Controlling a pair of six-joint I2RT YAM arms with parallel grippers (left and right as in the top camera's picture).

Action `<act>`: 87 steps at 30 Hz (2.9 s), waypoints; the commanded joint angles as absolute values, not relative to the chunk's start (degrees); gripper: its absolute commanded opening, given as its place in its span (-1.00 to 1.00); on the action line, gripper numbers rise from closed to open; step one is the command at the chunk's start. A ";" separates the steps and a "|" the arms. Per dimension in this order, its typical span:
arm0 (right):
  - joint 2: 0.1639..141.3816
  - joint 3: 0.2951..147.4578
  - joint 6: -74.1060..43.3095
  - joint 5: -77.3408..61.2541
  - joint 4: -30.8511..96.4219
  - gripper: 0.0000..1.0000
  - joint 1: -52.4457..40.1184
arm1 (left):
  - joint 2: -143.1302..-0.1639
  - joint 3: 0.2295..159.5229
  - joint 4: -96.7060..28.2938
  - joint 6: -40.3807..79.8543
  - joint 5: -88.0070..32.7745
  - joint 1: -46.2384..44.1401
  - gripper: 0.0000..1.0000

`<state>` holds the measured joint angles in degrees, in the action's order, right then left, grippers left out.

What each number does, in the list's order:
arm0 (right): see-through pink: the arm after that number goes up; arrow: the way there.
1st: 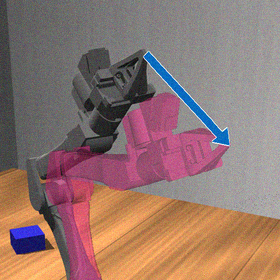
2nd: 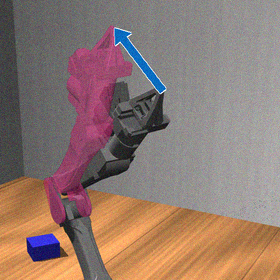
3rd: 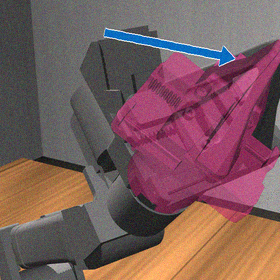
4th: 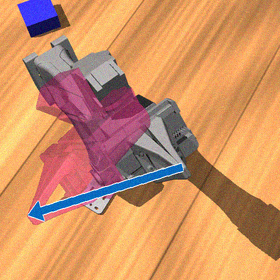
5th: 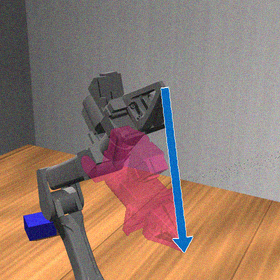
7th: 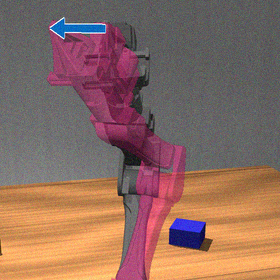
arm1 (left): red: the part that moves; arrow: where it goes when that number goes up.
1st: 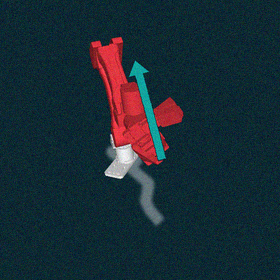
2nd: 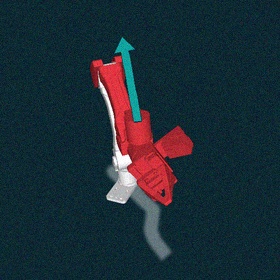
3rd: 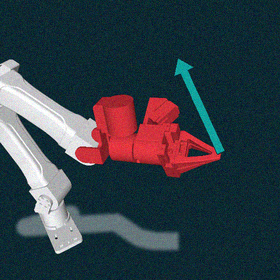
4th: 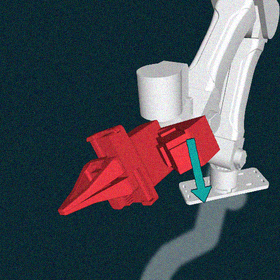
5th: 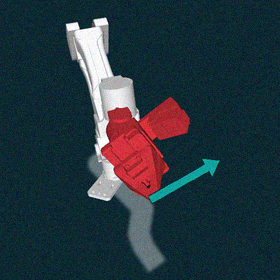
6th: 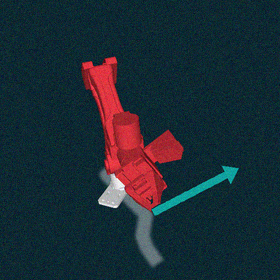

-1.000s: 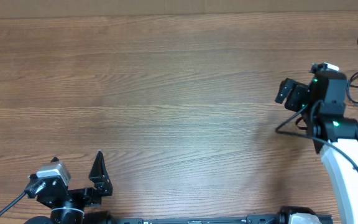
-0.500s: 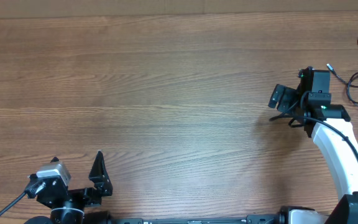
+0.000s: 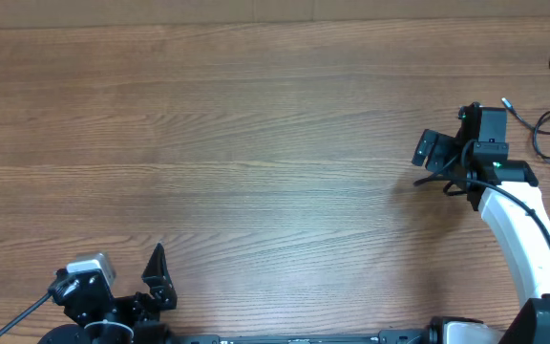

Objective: Untangle cables

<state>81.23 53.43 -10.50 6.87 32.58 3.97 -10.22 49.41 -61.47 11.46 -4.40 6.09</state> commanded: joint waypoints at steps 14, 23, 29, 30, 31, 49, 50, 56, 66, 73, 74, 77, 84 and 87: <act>81.25 53.63 -10.68 7.27 32.25 1.00 3.49 | -9.47 49.21 -54.19 10.72 -1.04 5.98 0.99; 81.25 53.63 -10.68 7.27 32.25 1.00 3.49 | -6.98 43.48 -29.15 10.41 2.09 8.78 0.99; 81.25 53.63 -10.70 7.27 32.25 1.00 3.49 | -0.60 31.09 -9.02 10.31 2.31 12.34 0.99; 81.25 53.63 -10.68 7.27 32.25 1.00 3.49 | -0.58 29.80 -8.34 10.33 2.31 12.23 0.99; 81.25 53.63 -10.68 7.27 32.25 1.00 3.49 | -0.43 28.58 -8.01 10.41 2.22 11.94 0.99; 81.25 53.63 -10.68 7.27 32.25 1.00 3.49 | -0.21 1.85 24.03 11.38 3.16 3.60 0.99; 81.25 53.63 -10.68 7.27 32.25 1.00 3.49 | -0.21 1.58 24.95 11.35 3.57 3.60 0.99; 81.25 53.63 -10.70 7.27 32.25 1.00 3.49 | -0.21 1.08 27.22 10.31 6.72 3.57 0.99; 81.25 53.63 -10.68 7.27 32.25 1.00 3.49 | -0.21 0.23 13.08 8.69 8.23 -0.93 1.00; 81.25 53.63 -10.68 7.27 32.25 1.00 3.49 | -0.21 0.23 0.21 8.75 8.32 -0.56 0.99; 81.25 53.63 -10.68 7.27 32.25 1.00 3.49 | -0.21 0.23 -3.25 8.78 8.32 -0.56 0.99; 81.25 53.63 -10.68 7.27 32.25 1.00 3.49 | -0.19 0.25 -3.84 6.04 7.44 -0.56 0.99; 81.25 53.63 -10.68 7.27 32.25 1.00 3.49 | -0.19 0.27 -4.05 5.80 4.23 2.63 0.99; 81.25 53.63 -10.68 7.27 32.25 1.00 3.49 | -0.19 0.27 -4.01 5.76 4.64 2.66 0.99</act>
